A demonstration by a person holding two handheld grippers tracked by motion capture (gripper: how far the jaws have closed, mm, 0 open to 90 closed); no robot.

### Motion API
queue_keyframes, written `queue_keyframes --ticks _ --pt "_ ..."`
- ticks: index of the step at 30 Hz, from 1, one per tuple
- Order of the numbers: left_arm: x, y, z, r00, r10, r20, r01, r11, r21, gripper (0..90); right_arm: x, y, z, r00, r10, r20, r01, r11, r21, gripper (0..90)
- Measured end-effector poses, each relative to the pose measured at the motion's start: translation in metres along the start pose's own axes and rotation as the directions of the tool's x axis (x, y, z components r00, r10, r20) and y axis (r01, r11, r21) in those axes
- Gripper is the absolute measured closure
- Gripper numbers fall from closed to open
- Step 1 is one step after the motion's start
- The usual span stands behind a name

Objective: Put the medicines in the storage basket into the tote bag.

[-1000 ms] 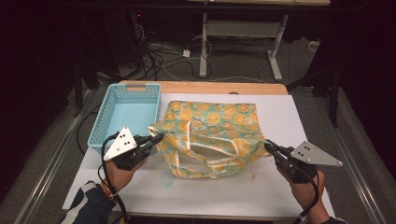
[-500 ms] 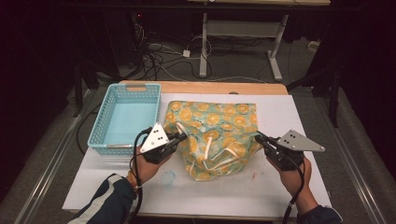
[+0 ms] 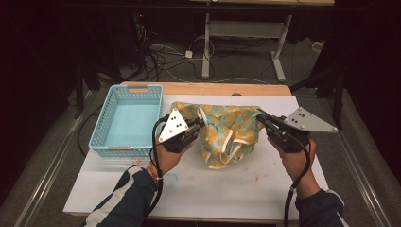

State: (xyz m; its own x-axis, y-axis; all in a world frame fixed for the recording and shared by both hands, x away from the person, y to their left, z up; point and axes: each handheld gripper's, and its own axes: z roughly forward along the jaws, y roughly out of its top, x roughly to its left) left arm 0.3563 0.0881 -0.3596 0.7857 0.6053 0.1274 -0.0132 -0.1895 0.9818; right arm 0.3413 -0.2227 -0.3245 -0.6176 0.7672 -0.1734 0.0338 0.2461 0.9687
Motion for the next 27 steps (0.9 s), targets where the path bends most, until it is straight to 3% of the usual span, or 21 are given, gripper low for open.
queue_keyframes --ticks 5,8,14,17,27 --pt "0.004 0.017 -0.004 0.9997 0.005 -0.023 -0.006 0.9992 -0.039 87.7 0.002 0.022 0.001 0.9998 -0.019 0.000 0.019 1.000 -0.025 89.8" --pt "0.007 0.026 -0.008 0.9984 0.007 -0.057 -0.011 0.9974 -0.071 87.7 0.001 0.037 -0.002 0.9990 -0.045 0.010 0.045 0.998 -0.047 89.8" --pt "0.014 0.040 -0.008 0.9950 0.013 -0.099 -0.022 0.9958 -0.089 87.6 -0.009 0.055 -0.001 0.9970 -0.065 0.041 0.067 0.996 -0.052 89.8" --pt "0.017 0.043 -0.007 0.9925 0.024 -0.120 -0.035 0.9951 -0.093 87.6 -0.014 0.057 -0.004 0.9966 -0.064 0.052 0.068 0.995 -0.078 89.8" --pt "0.026 0.028 0.014 0.9921 0.008 -0.125 -0.010 0.9998 -0.018 87.4 -0.030 0.034 0.015 0.9969 -0.007 0.078 0.007 1.000 0.001 89.8"
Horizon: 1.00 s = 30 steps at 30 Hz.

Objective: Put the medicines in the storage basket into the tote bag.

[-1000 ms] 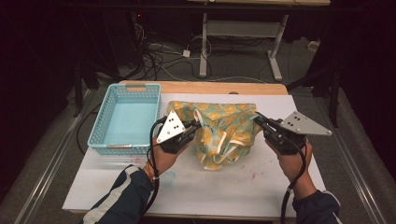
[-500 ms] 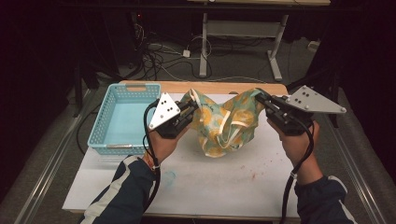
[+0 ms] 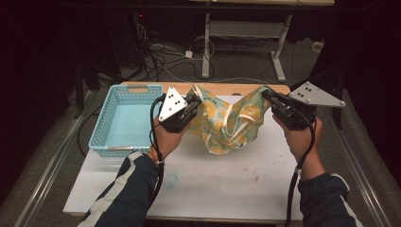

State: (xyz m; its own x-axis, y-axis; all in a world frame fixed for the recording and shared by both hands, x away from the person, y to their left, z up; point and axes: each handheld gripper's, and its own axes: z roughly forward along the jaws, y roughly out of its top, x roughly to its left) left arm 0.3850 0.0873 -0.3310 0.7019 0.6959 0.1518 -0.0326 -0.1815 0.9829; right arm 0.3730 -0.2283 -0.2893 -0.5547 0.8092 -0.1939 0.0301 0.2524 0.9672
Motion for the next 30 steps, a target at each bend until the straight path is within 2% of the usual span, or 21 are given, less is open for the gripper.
queue_keyframes --ticks 4,7,10,14,19,21,23,26,30 --pt "0.003 -0.004 0.008 1.0000 -0.005 -0.003 0.005 0.9998 0.018 87.5 -0.006 -0.008 0.010 0.9997 0.022 0.010 -0.022 0.999 0.026 89.8" --pt "0.003 -0.007 0.016 0.9999 0.008 -0.011 -0.008 0.9993 0.036 87.4 -0.009 -0.013 0.019 0.9995 0.021 0.022 -0.022 0.999 0.048 89.8" --pt "0.005 -0.011 0.025 0.9998 -0.003 -0.019 0.004 0.9988 0.048 87.4 -0.010 -0.017 0.029 0.9993 0.024 0.030 -0.026 0.997 0.067 89.8" --pt "0.006 -0.018 0.039 0.9997 0.002 -0.026 0.000 0.9963 0.086 87.4 -0.010 -0.022 0.042 0.9989 0.030 0.036 -0.033 0.995 0.096 89.7" --pt "0.009 -0.022 0.053 0.9989 0.029 -0.037 -0.025 0.9917 0.126 87.3 -0.012 -0.028 0.058 0.9989 0.018 0.043 -0.023 0.991 0.133 89.7" --pt "0.011 -0.019 0.055 0.9987 0.029 -0.042 -0.024 0.9923 0.122 87.4 -0.013 -0.029 0.063 0.9985 0.008 0.053 -0.016 0.988 0.154 89.7" --pt "0.012 -0.013 0.054 0.9988 0.027 -0.041 -0.022 0.9937 0.110 87.4 -0.014 -0.026 0.065 0.9986 0.011 0.051 -0.018 0.988 0.153 89.8" --pt "0.012 -0.004 0.053 0.9982 0.036 -0.047 -0.031 0.9956 0.089 87.4 -0.013 -0.017 0.063 0.9988 0.001 0.049 -0.008 0.990 0.138 89.7" --pt "0.012 0.012 0.049 0.9980 0.027 -0.057 -0.024 0.9983 0.053 87.5 -0.009 -0.001 0.058 0.9987 -0.015 0.049 0.009 0.993 0.114 89.8"
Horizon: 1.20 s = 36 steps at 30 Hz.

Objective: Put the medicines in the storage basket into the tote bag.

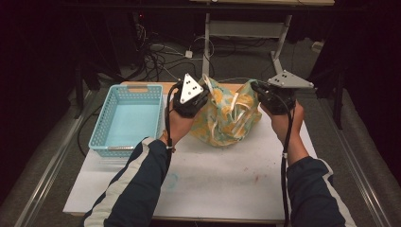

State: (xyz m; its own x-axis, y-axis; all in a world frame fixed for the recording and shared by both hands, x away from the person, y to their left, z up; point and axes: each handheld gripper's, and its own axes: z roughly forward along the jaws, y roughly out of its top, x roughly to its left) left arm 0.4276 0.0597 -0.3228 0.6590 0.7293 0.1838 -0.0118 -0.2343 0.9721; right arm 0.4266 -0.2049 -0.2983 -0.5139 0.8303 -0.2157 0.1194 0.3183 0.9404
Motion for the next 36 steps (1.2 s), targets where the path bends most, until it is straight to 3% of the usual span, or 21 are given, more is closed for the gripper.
queue_keyframes --ticks 9,20,27,30,36 --pt "-0.001 0.030 -0.016 0.9996 0.019 -0.023 -0.020 0.9979 -0.062 87.5 0.006 0.036 -0.023 0.9997 -0.025 -0.005 0.025 0.997 -0.080 89.8" --pt "0.001 0.056 -0.026 0.9991 0.030 -0.029 -0.034 0.9928 -0.115 87.5 0.005 0.064 -0.042 0.9977 -0.059 0.032 0.063 0.988 -0.139 89.9" --pt "-0.001 0.045 -0.018 0.9991 0.036 -0.021 -0.038 0.9961 -0.080 87.1 -0.002 0.052 -0.033 0.9991 -0.021 0.037 0.025 0.993 -0.115 89.9" --pt "-0.001 0.036 -0.013 0.9992 0.033 -0.022 -0.034 0.9981 -0.052 80.4 -0.003 0.044 -0.027 0.9988 -0.019 0.045 0.023 0.995 -0.094 89.9" --pt "0.000 0.022 -0.004 0.9992 0.031 -0.026 -0.031 0.9995 -0.001 76.8 -0.005 0.027 -0.014 0.9990 -0.005 0.043 0.008 0.998 -0.058 89.8"
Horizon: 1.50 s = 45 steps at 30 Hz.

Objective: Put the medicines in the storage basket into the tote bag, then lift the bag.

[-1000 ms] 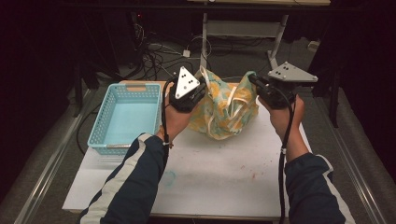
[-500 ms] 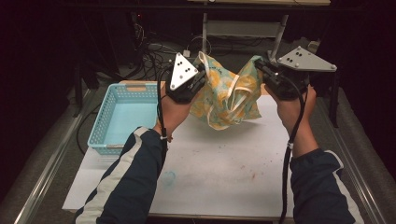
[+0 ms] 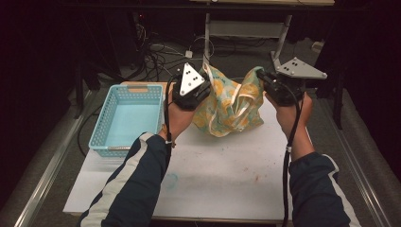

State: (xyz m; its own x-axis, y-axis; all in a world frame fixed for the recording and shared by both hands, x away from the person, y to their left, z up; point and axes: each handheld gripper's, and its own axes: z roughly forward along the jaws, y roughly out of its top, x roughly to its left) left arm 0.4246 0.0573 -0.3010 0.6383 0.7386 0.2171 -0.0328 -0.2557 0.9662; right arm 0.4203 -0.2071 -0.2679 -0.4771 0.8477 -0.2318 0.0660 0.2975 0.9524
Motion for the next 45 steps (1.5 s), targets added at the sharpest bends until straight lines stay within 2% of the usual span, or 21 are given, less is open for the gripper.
queue_keyframes --ticks 3,6,8,10,17,21,24,26,31,35,39,41,43,45 --pt "0.000 -0.006 0.003 1.0000 0.002 -0.007 -0.002 0.9998 0.021 73.4 -0.001 -0.007 0.005 1.0000 0.007 -0.001 -0.007 1.000 0.014 89.8" --pt "0.001 -0.011 0.006 1.0000 0.003 -0.008 -0.003 0.9987 0.051 64.3 -0.001 -0.013 0.010 1.0000 0.009 0.003 -0.009 0.999 0.031 89.7" --pt "0.002 -0.015 0.006 0.9997 -0.004 -0.024 0.006 0.9976 0.069 58.8 0.000 -0.018 0.013 0.9999 0.001 0.015 -0.002 0.999 0.044 89.6" --pt "0.003 -0.021 0.006 0.9997 -0.009 -0.024 0.010 0.9966 0.081 55.5 0.000 -0.023 0.016 0.9998 -0.001 0.020 0.000 0.998 0.057 89.5" --pt "0.007 -0.037 0.005 0.9997 -0.004 -0.026 0.007 0.9909 0.135 52.3 0.002 -0.037 0.021 0.9998 0.010 0.017 -0.012 0.997 0.082 86.5" --pt "0.008 -0.042 0.009 0.9987 0.001 -0.050 0.007 0.9858 0.168 50.2 0.005 -0.043 0.024 0.9999 0.012 -0.004 -0.012 0.996 0.092 75.9" --pt "0.008 -0.043 0.011 0.9980 0.005 -0.063 0.006 0.9844 0.176 48.1 0.008 -0.047 0.027 0.9999 0.010 0.012 -0.011 0.995 0.100 58.7" --pt "0.009 -0.043 0.012 0.9974 0.016 -0.071 -0.003 0.9842 0.177 48.1 0.008 -0.048 0.027 0.9997 0.021 -0.009 -0.021 0.995 0.094 57.6" --pt "0.013 -0.044 0.012 0.9973 0.021 -0.070 -0.008 0.9830 0.184 48.1 0.010 -0.047 0.023 0.9997 0.023 -0.010 -0.022 0.997 0.073 47.0" --pt "0.019 -0.046 0.011 0.9970 0.012 -0.076 0.002 0.9827 0.185 44.1 0.012 -0.049 0.024 0.9999 0.002 -0.013 -0.001 0.996 0.094 42.0" --pt "0.023 -0.048 0.009 0.9957 0.006 -0.092 0.012 0.9804 0.197 40.8 0.013 -0.054 0.027 0.9996 0.019 -0.021 -0.017 0.994 0.105 37.2" --pt "0.025 -0.049 0.007 0.9948 -0.011 -0.101 0.031 0.9806 0.194 40.7 0.013 -0.055 0.027 0.9997 0.018 -0.016 -0.016 0.993 0.113 34.8" --pt "0.025 -0.050 0.004 0.9940 -0.020 -0.107 0.041 0.9800 0.195 37.9 0.013 -0.054 0.022 0.9995 0.025 -0.018 -0.023 0.995 0.098 32.8" --pt "0.024 -0.049 0.001 0.9937 -0.011 -0.111 0.032 0.9809 0.192 36.2 0.013 -0.052 0.016 0.9993 0.032 -0.020 -0.031 0.996 0.078 31.8"
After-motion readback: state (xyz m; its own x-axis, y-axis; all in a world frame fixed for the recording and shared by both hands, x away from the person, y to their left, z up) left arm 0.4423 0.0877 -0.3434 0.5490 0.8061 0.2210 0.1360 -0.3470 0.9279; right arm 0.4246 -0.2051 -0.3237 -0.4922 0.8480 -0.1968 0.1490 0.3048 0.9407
